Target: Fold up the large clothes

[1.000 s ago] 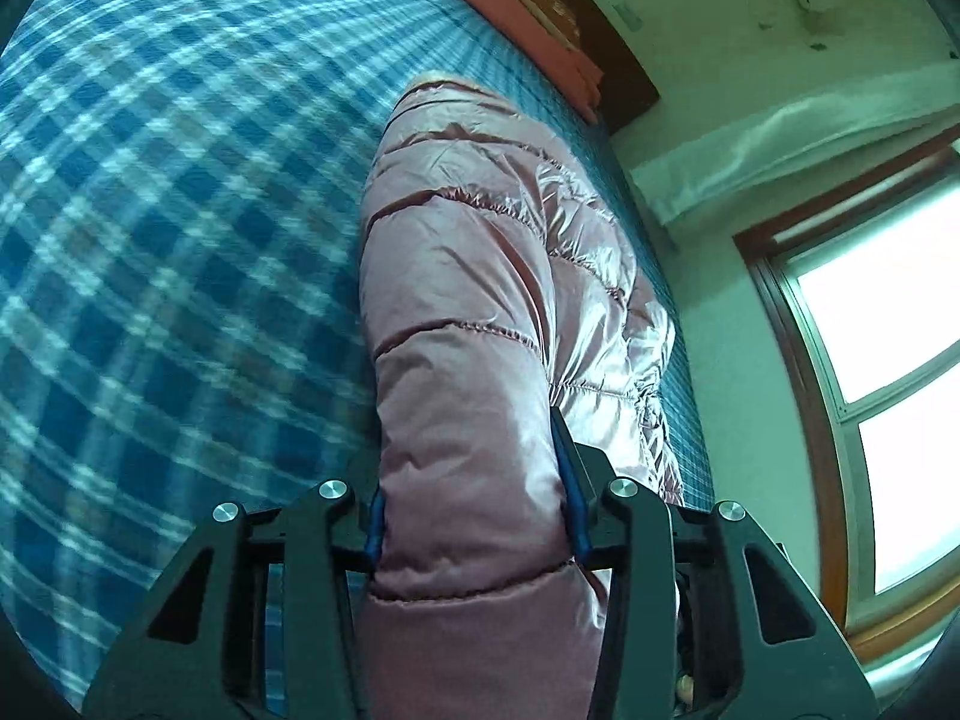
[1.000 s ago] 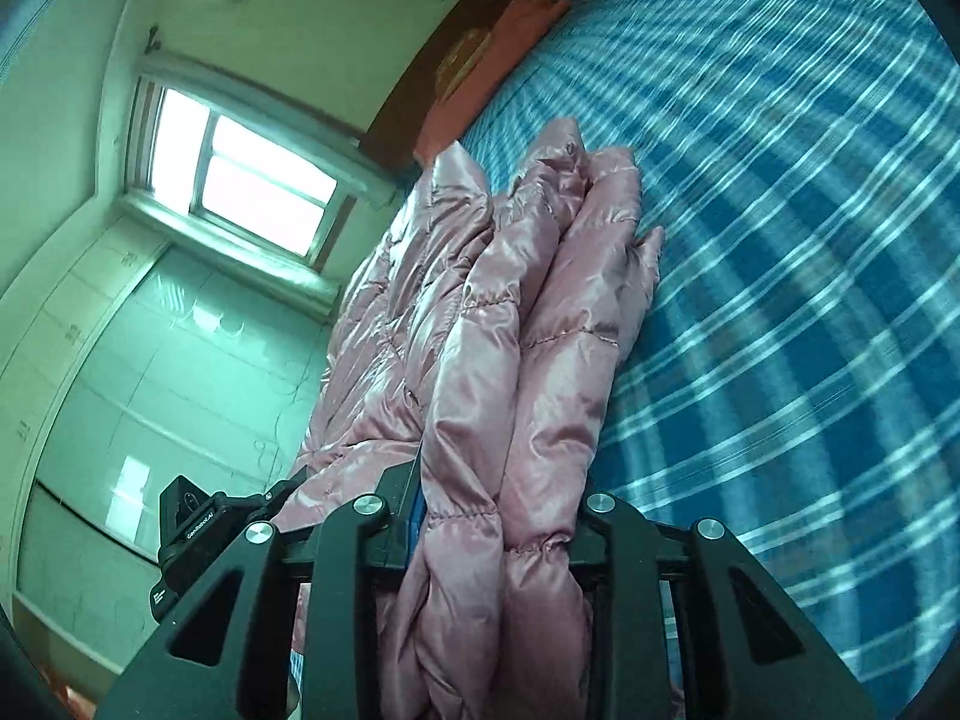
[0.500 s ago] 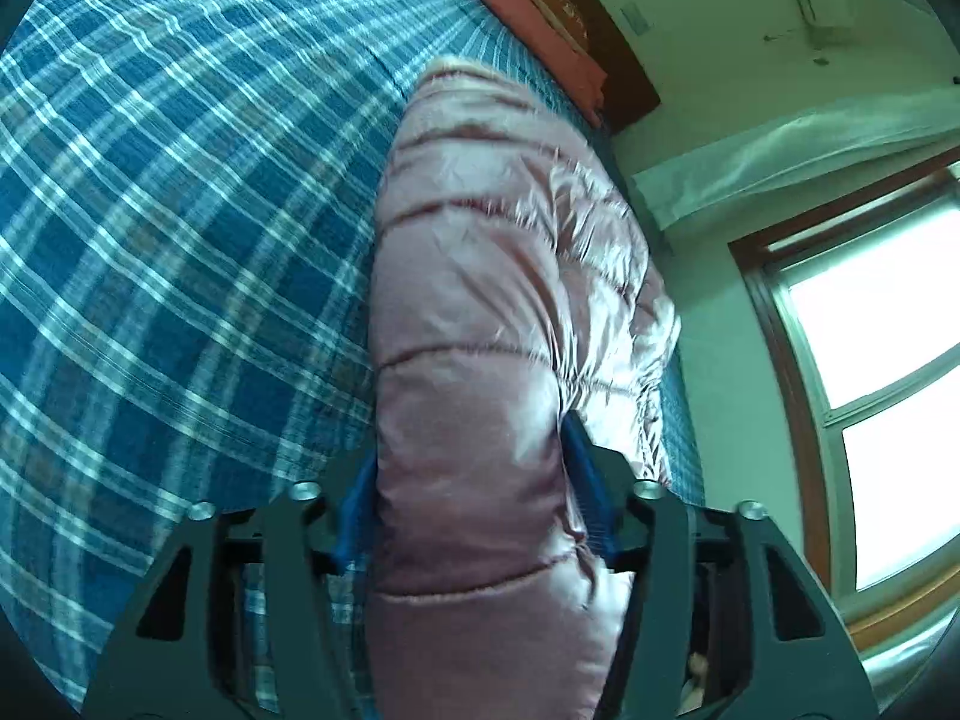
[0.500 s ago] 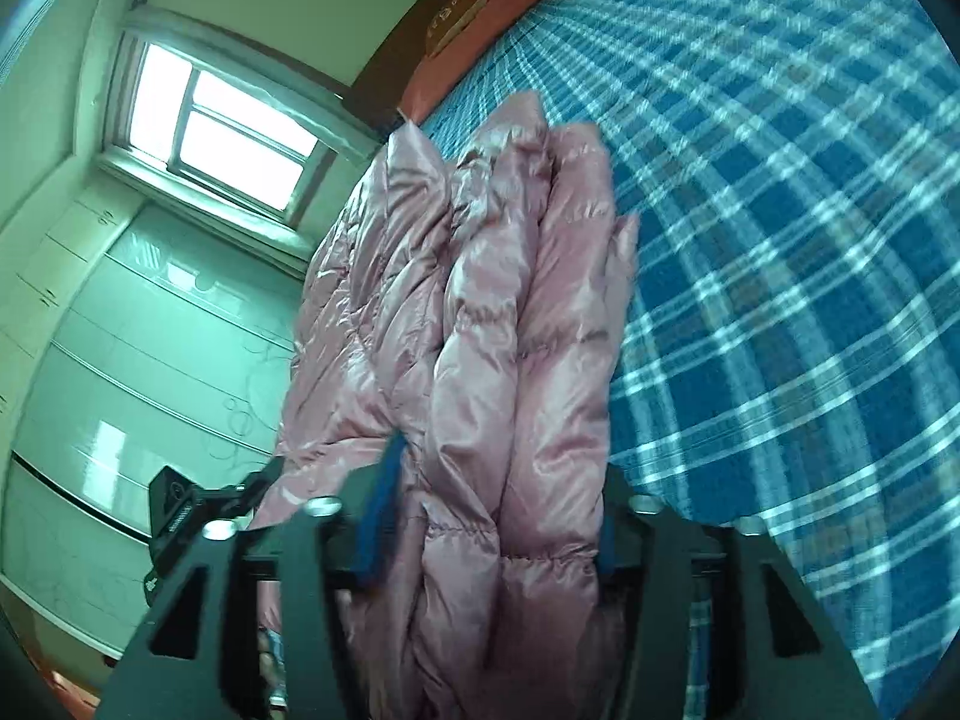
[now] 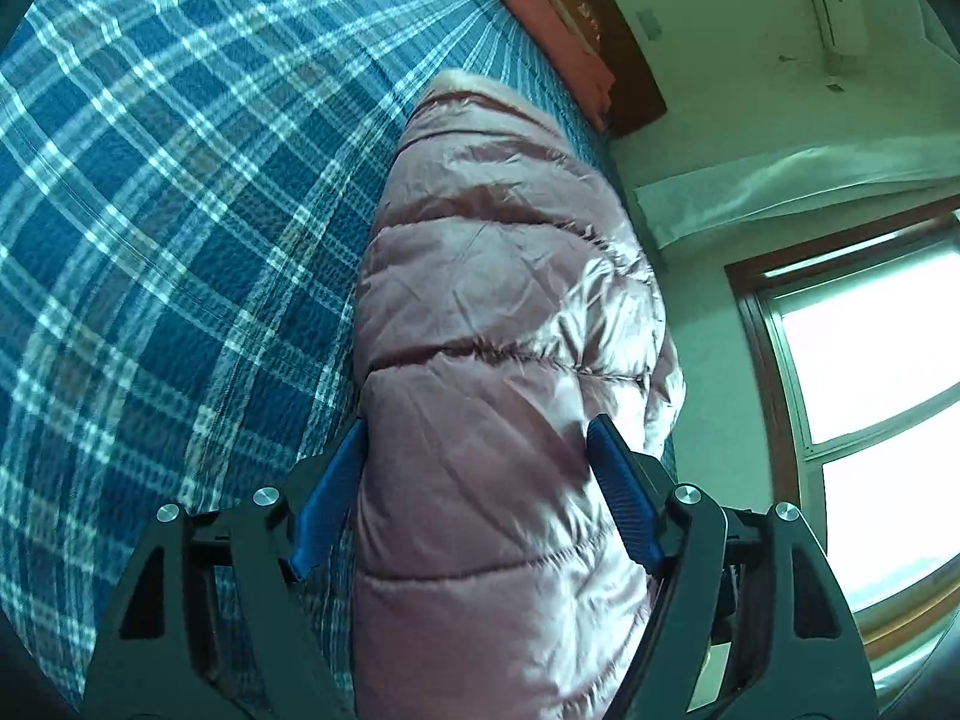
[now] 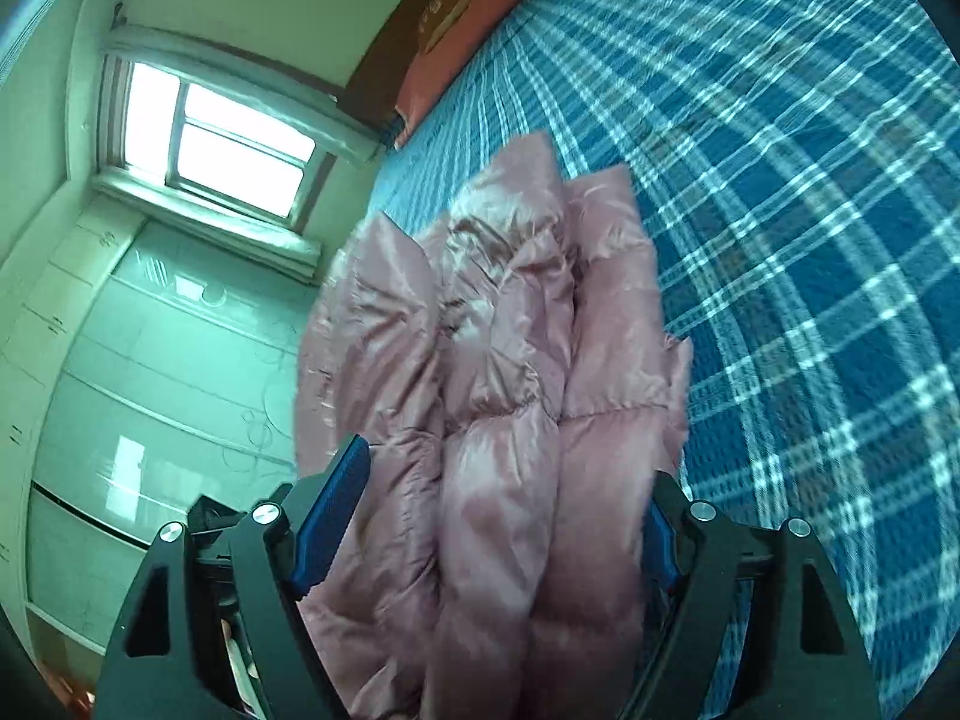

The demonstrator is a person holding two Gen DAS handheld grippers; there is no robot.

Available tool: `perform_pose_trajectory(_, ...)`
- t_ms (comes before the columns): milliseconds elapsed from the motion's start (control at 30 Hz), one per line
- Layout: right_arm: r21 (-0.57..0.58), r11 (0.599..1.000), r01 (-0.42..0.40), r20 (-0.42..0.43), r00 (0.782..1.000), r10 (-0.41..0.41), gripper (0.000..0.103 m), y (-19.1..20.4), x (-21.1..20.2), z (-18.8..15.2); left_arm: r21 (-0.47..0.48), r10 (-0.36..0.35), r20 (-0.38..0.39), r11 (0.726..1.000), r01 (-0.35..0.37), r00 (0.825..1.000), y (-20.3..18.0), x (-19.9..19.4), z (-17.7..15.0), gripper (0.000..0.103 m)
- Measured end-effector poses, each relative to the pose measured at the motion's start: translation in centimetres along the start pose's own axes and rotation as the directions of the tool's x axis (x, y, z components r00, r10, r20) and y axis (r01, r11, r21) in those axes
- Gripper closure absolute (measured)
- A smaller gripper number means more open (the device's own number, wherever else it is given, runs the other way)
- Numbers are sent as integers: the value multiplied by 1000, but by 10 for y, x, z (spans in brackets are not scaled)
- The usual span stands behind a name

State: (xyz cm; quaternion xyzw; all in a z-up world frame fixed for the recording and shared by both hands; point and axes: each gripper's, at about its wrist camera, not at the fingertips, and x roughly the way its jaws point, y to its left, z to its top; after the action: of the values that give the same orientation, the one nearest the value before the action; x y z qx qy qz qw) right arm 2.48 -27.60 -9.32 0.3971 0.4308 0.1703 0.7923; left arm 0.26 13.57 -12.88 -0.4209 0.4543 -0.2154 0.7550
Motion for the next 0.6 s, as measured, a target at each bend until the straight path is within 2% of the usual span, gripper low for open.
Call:
perform_pose_trajectory(133, 16, 999, -38, 4, 999, 38, 23, -7, 8, -2, -11, -12, -28, 1000, 12, 1000, 3, 11, -1, 30)
perform_pose_trajectory(167, 11, 999, -39, 3, 999, 39, 24, -7, 9, -3, -2, -5, -28, 1000, 4, 1000, 3, 13, -1, 31)
perform_pose_trajectory(200, 0, 999, -39, 0, 999, 39, 27, -6, 11, -3, 7, 6, -26, 1000, -6, 1000, 2, 15, -1, 37)
perform_pose_trajectory(233, -10, 999, -38, -4, 999, 38, 31, -4, 12, -3, 20, 14, -26, 1000, -14, 1000, -1, 16, -2, 40)
perform_pose_trajectory(300, 2, 998, -67, -13, 998, 67, 53, -6, 16, -5, 36, 19, -22, 999, -18, 1000, -5, 18, -1, 49)
perform_pose_trajectory(367, 14, 995, -97, 1, 995, 97, 61, -6, 18, -5, 61, 24, -9, 998, -24, 1000, -12, 17, 1, 54)
perform_pose_trajectory(467, -5, 992, -123, 31, 992, 123, 69, 3, 22, 0, 97, 33, 7, 995, -34, 999, -22, 16, 7, 58)
perform_pose_trajectory(600, -11, 988, -154, 49, 987, 155, 72, 13, 35, 11, 125, 42, 29, 991, -45, 999, -33, 13, 23, 59)
